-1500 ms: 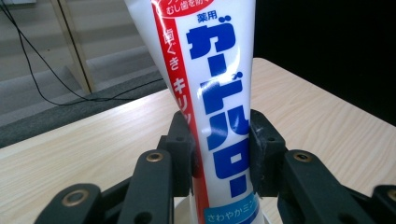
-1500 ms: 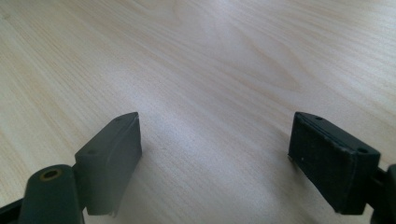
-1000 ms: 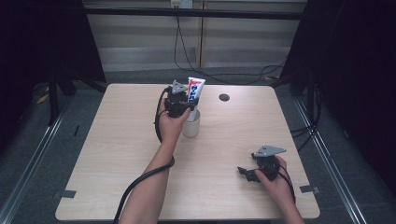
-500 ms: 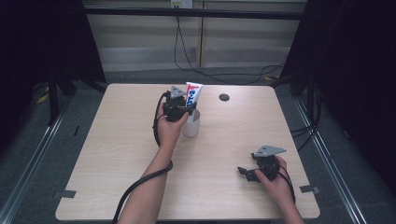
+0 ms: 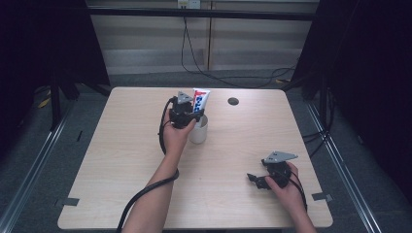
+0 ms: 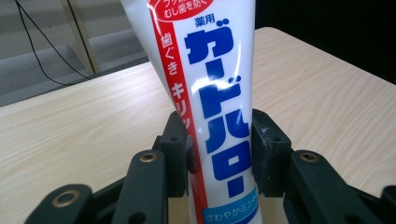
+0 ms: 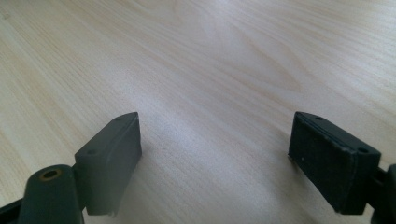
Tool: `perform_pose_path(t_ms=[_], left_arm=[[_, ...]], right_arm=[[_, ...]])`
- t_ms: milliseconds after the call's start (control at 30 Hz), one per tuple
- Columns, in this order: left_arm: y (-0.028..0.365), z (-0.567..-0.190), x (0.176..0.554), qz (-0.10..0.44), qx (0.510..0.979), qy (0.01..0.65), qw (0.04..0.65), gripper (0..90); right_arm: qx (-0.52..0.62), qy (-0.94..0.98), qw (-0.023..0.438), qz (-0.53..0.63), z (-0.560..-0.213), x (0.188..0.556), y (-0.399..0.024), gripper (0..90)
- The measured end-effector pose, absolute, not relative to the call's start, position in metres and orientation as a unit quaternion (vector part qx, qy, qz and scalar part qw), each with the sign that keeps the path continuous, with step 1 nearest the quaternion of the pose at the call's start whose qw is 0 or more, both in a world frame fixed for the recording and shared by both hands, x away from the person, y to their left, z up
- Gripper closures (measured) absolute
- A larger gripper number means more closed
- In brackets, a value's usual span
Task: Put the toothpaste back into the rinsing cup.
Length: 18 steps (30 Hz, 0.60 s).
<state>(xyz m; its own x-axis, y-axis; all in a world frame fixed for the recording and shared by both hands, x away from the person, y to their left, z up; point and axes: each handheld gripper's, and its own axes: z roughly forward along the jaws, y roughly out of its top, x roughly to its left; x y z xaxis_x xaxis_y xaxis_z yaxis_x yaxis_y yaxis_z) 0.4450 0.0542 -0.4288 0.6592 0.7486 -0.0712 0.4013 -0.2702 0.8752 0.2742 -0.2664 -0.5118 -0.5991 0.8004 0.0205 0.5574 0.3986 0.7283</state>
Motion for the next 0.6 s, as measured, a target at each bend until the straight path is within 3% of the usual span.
perform_pose_path(t_ms=[600], left_arm=[[0.055,-0.443,0.439,0.170,0.783,0.380,0.462,60.4]], right_arm=[[0.415,0.819,0.169,0.359,-0.512,0.274,-0.266,16.7]])
